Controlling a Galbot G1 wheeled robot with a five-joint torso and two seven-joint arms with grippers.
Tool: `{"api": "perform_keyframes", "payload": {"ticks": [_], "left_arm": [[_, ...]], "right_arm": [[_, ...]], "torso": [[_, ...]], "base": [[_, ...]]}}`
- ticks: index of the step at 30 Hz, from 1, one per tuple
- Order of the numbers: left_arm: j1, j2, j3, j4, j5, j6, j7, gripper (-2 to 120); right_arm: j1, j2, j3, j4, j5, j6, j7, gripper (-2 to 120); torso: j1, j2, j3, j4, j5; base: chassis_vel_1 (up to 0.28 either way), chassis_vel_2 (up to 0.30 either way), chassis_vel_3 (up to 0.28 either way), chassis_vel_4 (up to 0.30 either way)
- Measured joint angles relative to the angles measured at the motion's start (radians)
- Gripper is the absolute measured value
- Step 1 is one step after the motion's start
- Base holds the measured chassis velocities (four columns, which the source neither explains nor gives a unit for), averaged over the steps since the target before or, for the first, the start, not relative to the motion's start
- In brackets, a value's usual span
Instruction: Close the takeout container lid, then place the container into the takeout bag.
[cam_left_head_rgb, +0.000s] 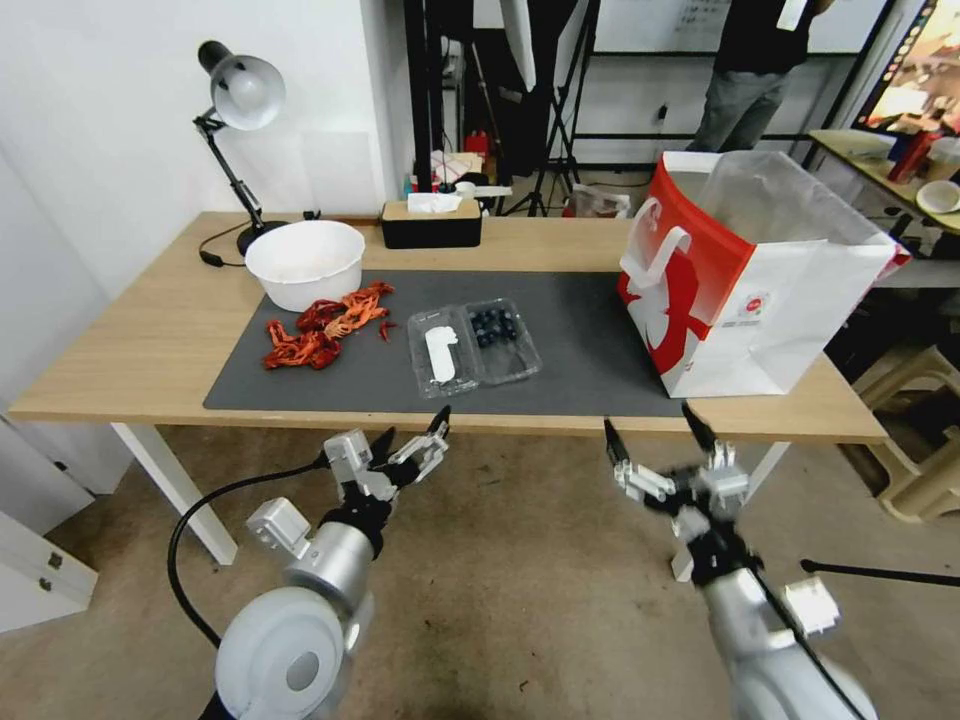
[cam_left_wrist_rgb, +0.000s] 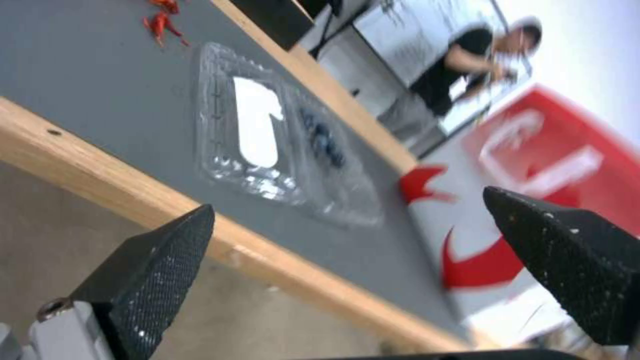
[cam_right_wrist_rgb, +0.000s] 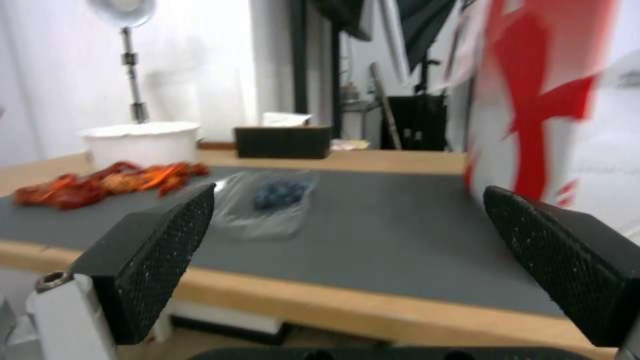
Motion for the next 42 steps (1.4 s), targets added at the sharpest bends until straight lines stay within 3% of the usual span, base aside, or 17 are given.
{"api": "perform_keyframes", "payload": {"ticks": [3, 7, 11, 17, 24, 42], "left_arm": [[-0.063, -0.014, 0.04, 0.013, -0.092, -0.022, -0.046, 100], [-0.154, -0.023, 0.102, 0.077, -0.189, -0.061, -0.103, 100], [-0.218, -0.024, 0.158, 0.144, -0.22, -0.095, -0.124, 100], [-0.293, -0.046, 0.219, 0.213, -0.23, -0.133, -0.143, 100], [-0.366, -0.085, 0.234, 0.298, -0.208, -0.167, -0.168, 100], [-0.422, -0.106, 0.228, 0.377, -0.156, -0.182, -0.214, 100]], "right_arm": [[-0.044, 0.028, -0.006, -0.002, -0.034, 0.031, -0.006, 100], [-0.082, 0.057, -0.009, -0.004, -0.076, 0.061, -0.008, 100], [-0.092, 0.079, -0.009, -0.004, -0.106, 0.068, -0.005, 100], [-0.102, 0.102, -0.01, -0.002, -0.141, 0.07, 0.002, 100], [-0.104, 0.121, -0.011, -0.012, -0.144, 0.07, 0.0, 100], [-0.09, 0.115, -0.009, -0.028, -0.141, 0.067, 0.007, 100]], "torso": [[0.0, 0.0, 0.0, -0.0019, -0.001], [0.0, 0.0, 0.0, -0.0016, -0.0008], [0.0, 0.0, 0.0, -0.0016, -0.0009], [0.0, 0.0, 0.0, -0.0016, -0.0007], [0.0, 0.0, 0.0, -0.0016, -0.0008], [0.0, 0.0, 0.0, -0.0016, -0.0008]], "base": [[0.0, 0.0, 0.0, 0.0], [0.0, 0.0, 0.0, 0.0], [0.0, 0.0, 0.0, 0.0], [0.0, 0.0, 0.0, 0.0], [0.0, 0.0, 0.0, 0.0], [0.0, 0.0, 0.0, 0.0]]}}
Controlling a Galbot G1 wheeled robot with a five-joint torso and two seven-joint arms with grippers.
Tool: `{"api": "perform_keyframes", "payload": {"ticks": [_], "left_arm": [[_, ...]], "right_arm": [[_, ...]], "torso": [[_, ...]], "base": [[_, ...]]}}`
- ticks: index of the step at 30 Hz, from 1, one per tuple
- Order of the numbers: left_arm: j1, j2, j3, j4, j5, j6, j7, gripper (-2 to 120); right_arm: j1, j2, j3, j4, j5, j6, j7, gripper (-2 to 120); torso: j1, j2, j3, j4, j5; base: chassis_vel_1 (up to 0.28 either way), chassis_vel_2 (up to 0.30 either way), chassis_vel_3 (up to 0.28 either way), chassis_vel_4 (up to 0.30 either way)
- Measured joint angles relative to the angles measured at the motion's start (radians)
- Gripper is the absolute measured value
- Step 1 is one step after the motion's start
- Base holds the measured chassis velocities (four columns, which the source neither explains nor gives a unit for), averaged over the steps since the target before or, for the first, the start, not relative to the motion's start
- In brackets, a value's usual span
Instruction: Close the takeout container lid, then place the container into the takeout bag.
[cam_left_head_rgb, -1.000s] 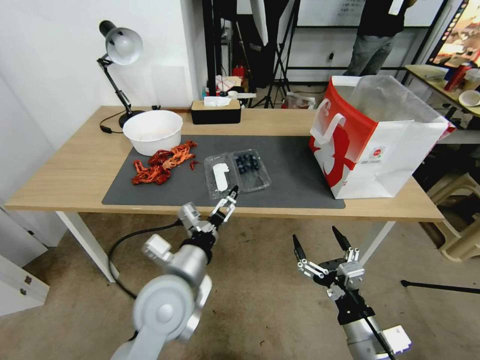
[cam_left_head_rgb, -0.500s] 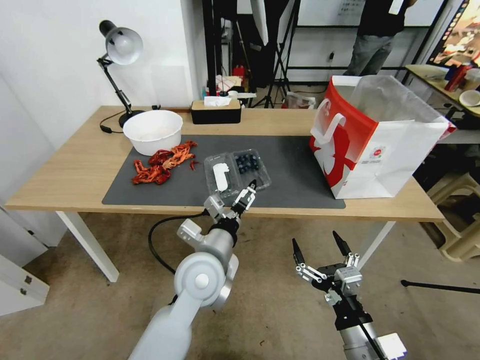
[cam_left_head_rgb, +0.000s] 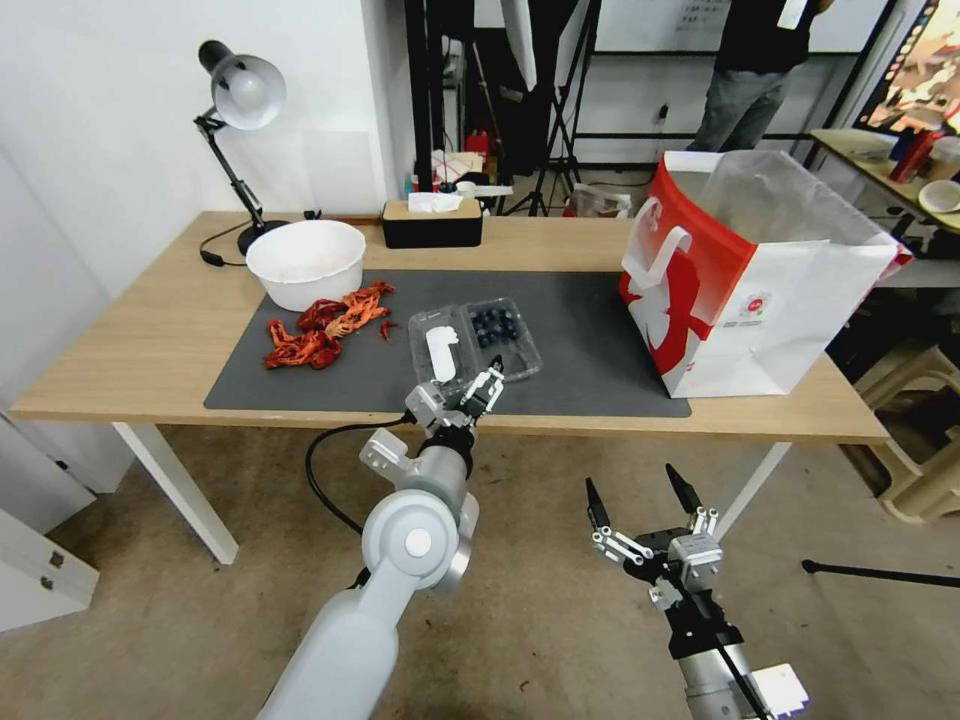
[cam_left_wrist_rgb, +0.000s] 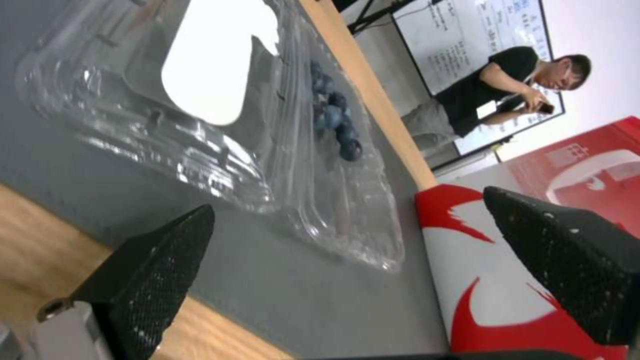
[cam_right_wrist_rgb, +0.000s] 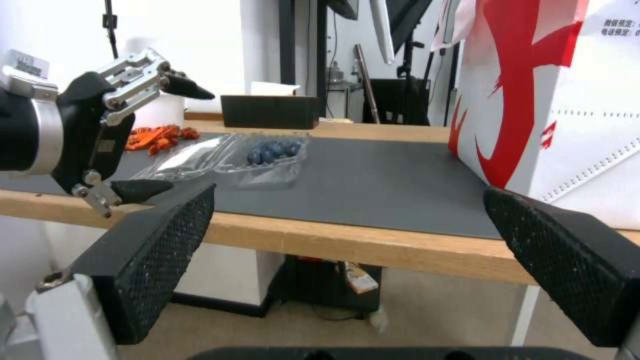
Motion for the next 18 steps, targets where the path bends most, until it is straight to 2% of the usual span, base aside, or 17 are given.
{"api": "perform_keyframes", "payload": {"ticks": [6, 18], "left_arm": [[-0.027, -0.01, 0.003, 0.023, -0.001, 0.0, -0.029, 100], [-0.05, -0.021, 0.002, 0.058, 0.003, 0.003, -0.043, 100]], "right_arm": [[0.001, -0.002, 0.0, -0.003, 0.002, -0.001, 0.005, 100], [0.004, -0.004, 0.0, -0.01, 0.003, -0.002, 0.012, 100]], "torso": [[0.0, 0.0, 0.0, 0.0, 0.0], [0.0, 0.0, 0.0, -0.0003, 0.0]], "base": [[0.0, 0.0, 0.0, 0.0], [0.0, 0.0, 0.0, 0.0]]}}
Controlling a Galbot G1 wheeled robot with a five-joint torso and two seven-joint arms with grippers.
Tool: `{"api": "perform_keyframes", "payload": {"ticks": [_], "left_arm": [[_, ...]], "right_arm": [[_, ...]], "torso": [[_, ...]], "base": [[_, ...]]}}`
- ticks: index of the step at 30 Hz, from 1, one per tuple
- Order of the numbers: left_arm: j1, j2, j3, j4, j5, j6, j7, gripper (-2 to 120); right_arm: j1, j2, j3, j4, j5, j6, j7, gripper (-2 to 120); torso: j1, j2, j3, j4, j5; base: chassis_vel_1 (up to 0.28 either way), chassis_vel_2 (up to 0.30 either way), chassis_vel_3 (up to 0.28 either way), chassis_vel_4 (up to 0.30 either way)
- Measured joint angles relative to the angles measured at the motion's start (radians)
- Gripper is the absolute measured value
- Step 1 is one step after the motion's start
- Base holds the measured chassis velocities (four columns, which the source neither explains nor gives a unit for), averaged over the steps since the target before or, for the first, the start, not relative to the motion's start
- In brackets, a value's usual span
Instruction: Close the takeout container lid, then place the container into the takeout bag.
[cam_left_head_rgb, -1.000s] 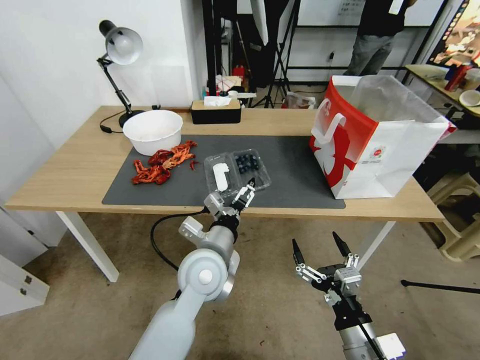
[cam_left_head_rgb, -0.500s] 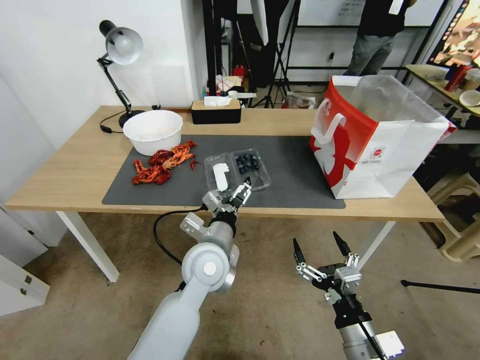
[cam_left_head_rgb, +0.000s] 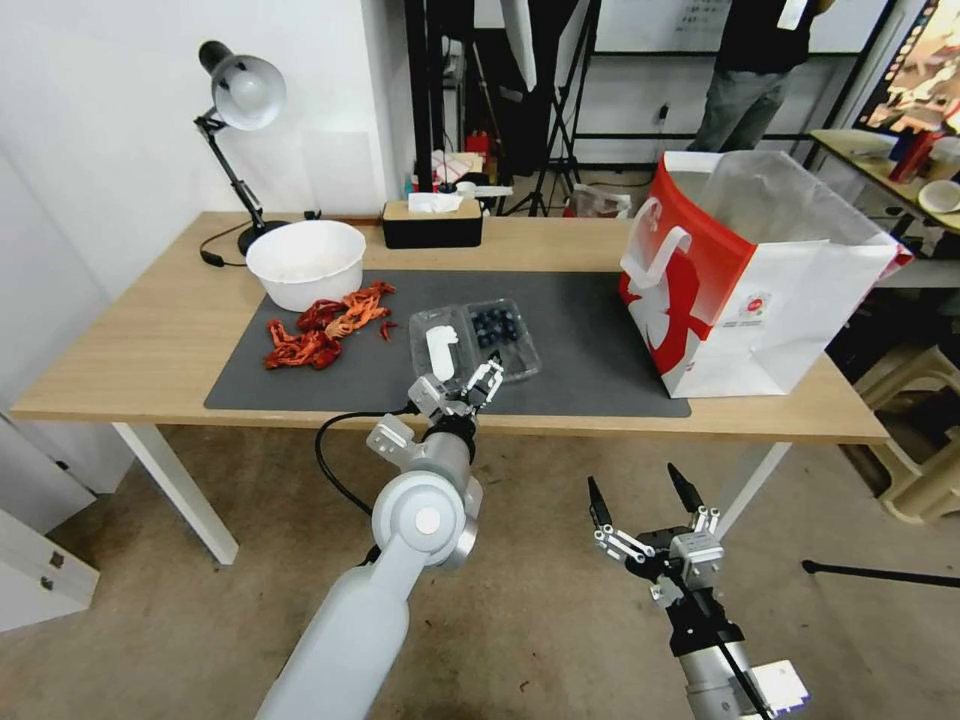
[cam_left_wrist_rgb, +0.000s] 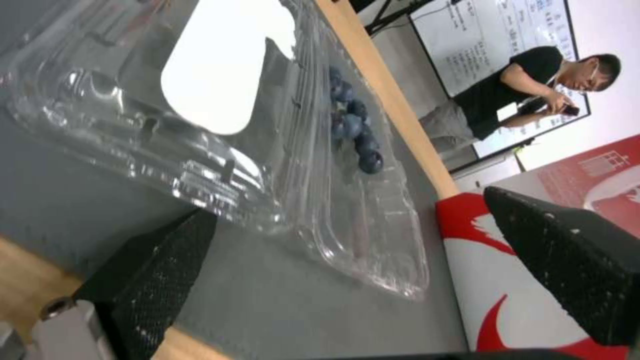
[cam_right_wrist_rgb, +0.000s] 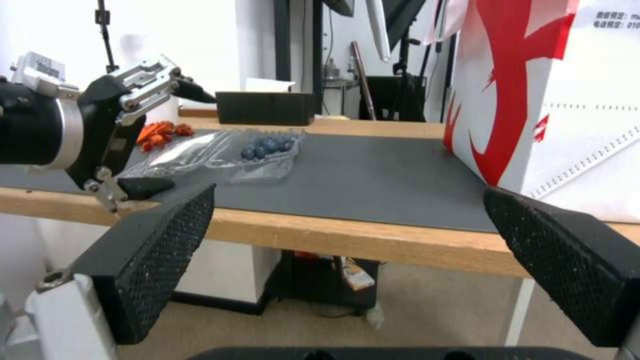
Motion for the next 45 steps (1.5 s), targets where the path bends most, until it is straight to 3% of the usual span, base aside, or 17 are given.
{"api": "perform_keyframes", "payload": {"ticks": [4, 10, 16, 22, 25, 31, 40, 42, 45], "left_arm": [[-0.006, -0.006, -0.005, 0.01, 0.005, -0.01, -0.002, 100], [0.015, 0.002, -0.005, 0.007, 0.054, -0.08, 0.094, 100], [0.022, 0.008, -0.002, 0.011, 0.121, -0.113, 0.151, 100], [0.015, 0.041, -0.017, 0.021, 0.222, -0.159, 0.288, 100], [0.008, 0.048, -0.017, 0.021, 0.223, -0.159, 0.307, 100], [-0.011, 0.061, 0.004, 0.016, 0.185, -0.128, 0.411, 100], [-0.068, 0.051, 0.059, 0.032, 0.109, -0.035, 0.386, 100], [-0.094, 0.044, 0.073, 0.046, 0.066, 0.01, 0.318, 100], [-0.107, 0.04, 0.076, 0.054, 0.037, 0.039, 0.273, 100]], "right_arm": [[-0.002, 0.0, -0.001, -0.003, 0.0, 0.0, 0.0, 100], [-0.002, 0.001, -0.004, -0.006, -0.002, 0.001, -0.003, 100], [-0.004, 0.003, -0.005, -0.009, -0.007, 0.004, -0.004, 100], [-0.015, 0.008, -0.007, -0.012, -0.022, 0.021, -0.008, 100], [-0.016, 0.009, -0.006, -0.012, -0.027, 0.023, -0.008, 100], [-0.024, 0.012, -0.006, -0.008, -0.045, 0.026, -0.01, 100], [-0.032, 0.014, -0.011, 0.006, -0.046, 0.027, -0.015, 100], [-0.033, 0.012, -0.012, 0.011, -0.038, 0.027, -0.019, 100], [-0.032, 0.009, -0.013, 0.019, -0.022, 0.026, -0.024, 100]], "torso": [[0.0, 0.0, 0.0, -0.0002, -0.0001], [0.0, 0.0, 0.0, 0.0007, 0.0], [0.0, 0.0, 0.0, 0.0004, 0.0], [0.0, 0.0, 0.0, 0.0003, -0.0001], [0.0, 0.0, 0.0, 0.0002, -0.0001], [0.0, 0.0, 0.0, 0.0003, 0.0], [0.0, 0.0, 0.0, 0.0002, 0.0], [0.0, 0.0, 0.0, 0.0002, 0.0], [0.0, 0.0, 0.0, 0.0002, 0.0]], "base": [[0.0, 0.0, 0.0, 0.0], [0.0, 0.0, 0.0, 0.0], [0.0, 0.0, 0.0, 0.0], [0.0, 0.0, 0.0, 0.0], [0.0, 0.0, 0.0, 0.0], [0.0, 0.0, 0.0, 0.0], [0.0, 0.0, 0.0, 0.0], [0.0, 0.0, 0.0, 0.0], [0.0, 0.0, 0.0, 0.0]]}}
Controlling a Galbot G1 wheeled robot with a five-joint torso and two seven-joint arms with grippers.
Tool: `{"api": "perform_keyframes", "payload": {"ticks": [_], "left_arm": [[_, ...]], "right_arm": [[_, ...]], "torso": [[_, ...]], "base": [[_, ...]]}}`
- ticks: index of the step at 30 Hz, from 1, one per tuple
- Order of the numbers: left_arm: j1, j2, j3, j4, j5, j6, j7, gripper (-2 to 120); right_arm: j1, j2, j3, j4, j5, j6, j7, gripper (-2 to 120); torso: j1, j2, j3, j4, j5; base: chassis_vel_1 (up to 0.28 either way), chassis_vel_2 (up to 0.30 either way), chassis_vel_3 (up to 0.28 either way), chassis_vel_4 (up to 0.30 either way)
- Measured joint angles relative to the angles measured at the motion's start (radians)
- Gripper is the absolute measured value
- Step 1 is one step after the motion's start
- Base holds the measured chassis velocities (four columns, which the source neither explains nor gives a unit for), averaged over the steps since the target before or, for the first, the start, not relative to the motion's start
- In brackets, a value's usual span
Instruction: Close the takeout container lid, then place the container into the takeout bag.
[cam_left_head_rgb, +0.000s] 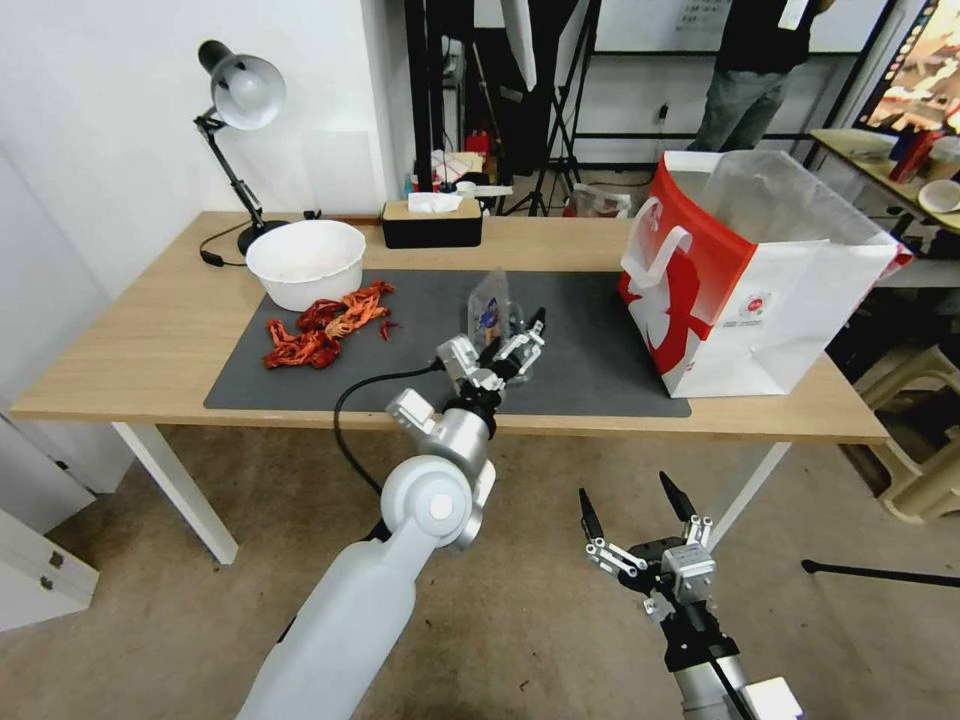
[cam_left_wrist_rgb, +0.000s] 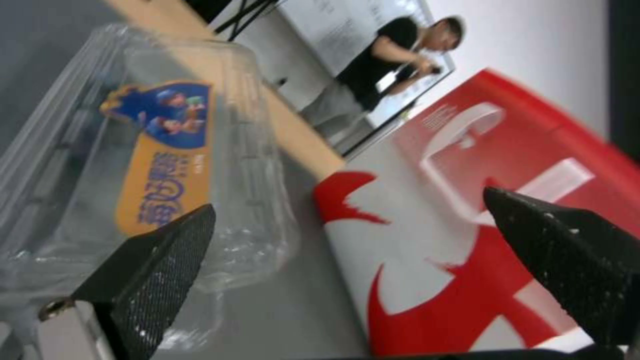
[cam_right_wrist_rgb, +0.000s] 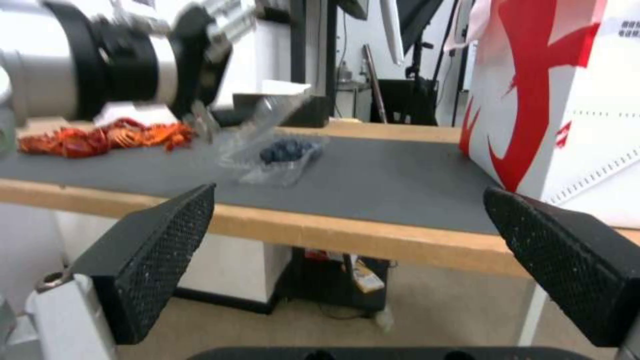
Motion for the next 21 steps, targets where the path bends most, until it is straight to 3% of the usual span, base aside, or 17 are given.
{"api": "perform_keyframes", "payload": {"ticks": [9, 10, 11, 12, 13, 14, 15, 21], "left_arm": [[-0.024, 0.005, 0.003, 0.029, 0.012, 0.047, -0.061, 75], [-0.025, 0.008, 0.005, 0.031, 0.022, 0.061, -0.07, 71], [-0.028, 0.015, 0.009, 0.036, 0.049, 0.092, -0.089, 57], [-0.028, 0.015, 0.009, 0.036, 0.049, 0.092, -0.089, 57], [-0.029, 0.018, 0.012, 0.037, 0.059, 0.108, -0.1, 47], [-0.03, 0.018, 0.013, 0.038, 0.059, 0.11, -0.101, 47], [-0.038, 0.02, 0.023, 0.048, 0.061, 0.112, -0.103, 39], [-0.067, 0.021, 0.049, 0.076, 0.056, 0.115, -0.103, 21]], "right_arm": [[0.033, -0.022, -0.005, 0.036, 0.154, -0.053, -0.044, 100], [0.054, -0.036, -0.005, 0.055, 0.224, -0.088, -0.05, 100], [0.127, -0.072, -0.003, 0.096, 0.407, -0.181, -0.042, 100], [0.127, -0.072, -0.003, 0.096, 0.407, -0.181, -0.042, 100], [0.207, -0.108, 0.005, 0.124, 0.571, -0.27, 0.002, 100], [0.221, -0.113, 0.007, 0.127, 0.599, -0.286, 0.012, 100], [0.27, -0.132, 0.018, 0.143, 0.72, -0.353, 0.051, 100], [0.401, -0.17, 0.03, 0.129, 0.962, -0.489, 0.159, 100]], "torso": [[0.0, 0.0, 0.0, -0.0001, 0.0001], [0.0, 0.0, 0.0, 0.0001, 0.0], [0.0, 0.0, 0.0, 0.0, 0.0], [0.0, 0.0, 0.0, 0.0, 0.0], [0.0, 0.0, 0.0, 0.0002, 0.0001], [0.0, 0.0, 0.0, 0.0003, 0.0001], [0.0, 0.0, 0.0, 0.0006, 0.0], [0.0, 0.0, 0.0, -0.0002, 0.0]], "base": [[0.0, 0.0, 0.0, 0.0], [0.0, 0.0, 0.0, 0.0], [0.0, 0.0, 0.0, 0.0], [0.0, 0.0, 0.0, 0.0], [0.0, 0.0, 0.0, 0.0], [0.0, 0.0, 0.0, 0.0], [0.0, 0.0, 0.0, 0.0], [0.0, 0.0, 0.0, 0.0]]}}
